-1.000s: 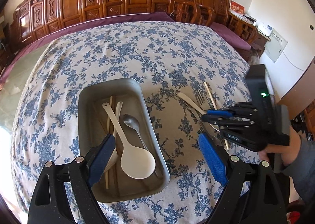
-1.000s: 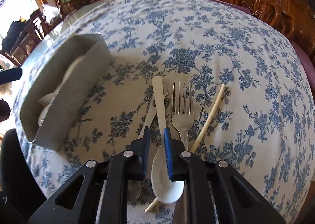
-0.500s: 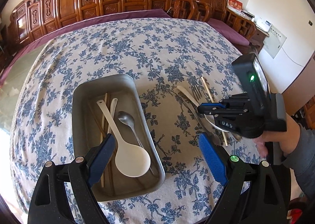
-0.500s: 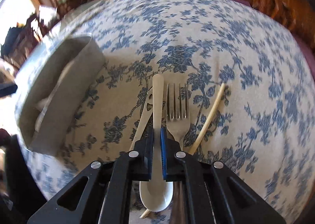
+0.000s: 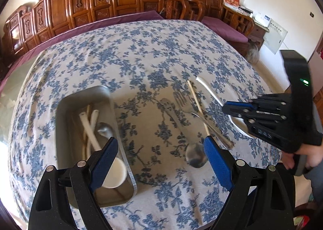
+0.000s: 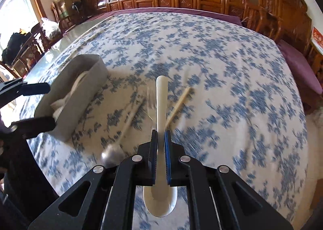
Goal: Organize utensils
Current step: 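Grasp a metal smiley-face spoon with the left tool while the right holds its spoon, then carry the smiley spoon into the tray and open the left tool while the right carries its spoon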
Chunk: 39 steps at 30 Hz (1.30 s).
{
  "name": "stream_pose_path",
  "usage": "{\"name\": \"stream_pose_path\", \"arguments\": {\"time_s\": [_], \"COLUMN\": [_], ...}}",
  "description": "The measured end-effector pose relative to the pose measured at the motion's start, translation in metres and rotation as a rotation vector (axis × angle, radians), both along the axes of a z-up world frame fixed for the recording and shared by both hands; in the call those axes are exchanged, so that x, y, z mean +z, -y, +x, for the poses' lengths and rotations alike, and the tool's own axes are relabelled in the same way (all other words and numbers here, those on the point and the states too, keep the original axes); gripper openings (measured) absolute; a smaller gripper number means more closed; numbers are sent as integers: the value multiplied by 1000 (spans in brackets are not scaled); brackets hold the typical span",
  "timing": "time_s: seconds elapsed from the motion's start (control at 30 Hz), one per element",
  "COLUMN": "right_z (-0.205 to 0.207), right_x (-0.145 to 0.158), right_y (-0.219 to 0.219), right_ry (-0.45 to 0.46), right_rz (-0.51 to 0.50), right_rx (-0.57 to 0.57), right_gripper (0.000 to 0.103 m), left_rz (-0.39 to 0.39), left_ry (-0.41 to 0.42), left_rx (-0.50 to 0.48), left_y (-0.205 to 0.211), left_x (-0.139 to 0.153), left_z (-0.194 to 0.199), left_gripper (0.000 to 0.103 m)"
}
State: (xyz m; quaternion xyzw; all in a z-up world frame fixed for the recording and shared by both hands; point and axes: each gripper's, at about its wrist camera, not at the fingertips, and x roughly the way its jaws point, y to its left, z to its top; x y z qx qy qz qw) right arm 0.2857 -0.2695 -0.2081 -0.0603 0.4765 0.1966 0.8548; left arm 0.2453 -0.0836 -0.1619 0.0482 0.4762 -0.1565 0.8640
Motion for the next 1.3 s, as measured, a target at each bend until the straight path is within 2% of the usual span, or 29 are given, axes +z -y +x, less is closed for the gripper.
{"name": "stream_pose_path", "arguments": {"time_s": [0.27, 0.5, 0.57, 0.6, 0.67, 0.7, 0.83, 0.93, 1.07, 1.1, 1.13, 1.3], "right_z": [-19, -29, -30, -30, -31, -32, -32, -33, -36, -37, -37, -40], "right_x": [-14, -24, -27, -27, -28, -28, -30, -30, -27, -27, -27, -27], "right_y": [31, 50, 54, 56, 58, 60, 63, 62, 59, 57, 57, 52], "right_ry": [-4, -17, -20, -21, -19, -16, -17, -15, -9, -8, -6, -8], "right_rz": [15, 30, 34, 39, 45, 45, 53, 58, 66, 68, 69, 63], "right_rx": [-56, -60, -62, -63, -68, -73, -79, -78, -75, -75, -76, -77], "right_gripper": [8, 8, 8, 8, 8, 8, 8, 8, 8, 8, 8, 8], "left_rz": [15, 9, 16, 15, -2, -10, 42, 85, 92, 89, 75, 68], "left_ry": [-89, -164, -189, -202, -265, -266, -278, -273, -273, -272, -277, -276], "left_rx": [-2, -4, 5, 10, 28, 39, 55, 43, 47, 47, 46, 37], "left_y": [33, 53, 57, 59, 59, 59, 63, 64, 62, 60, 58, 55], "left_x": [-39, -63, -71, -74, -84, -84, -85, -85, -85, -84, -84, -82], "left_z": [19, 32, 38, 41, 48, 50, 56, 53, 46, 44, 43, 39], "left_gripper": [83, 64, 53, 50, 37, 34, 25, 23, 21, 19, 10, 5]}}
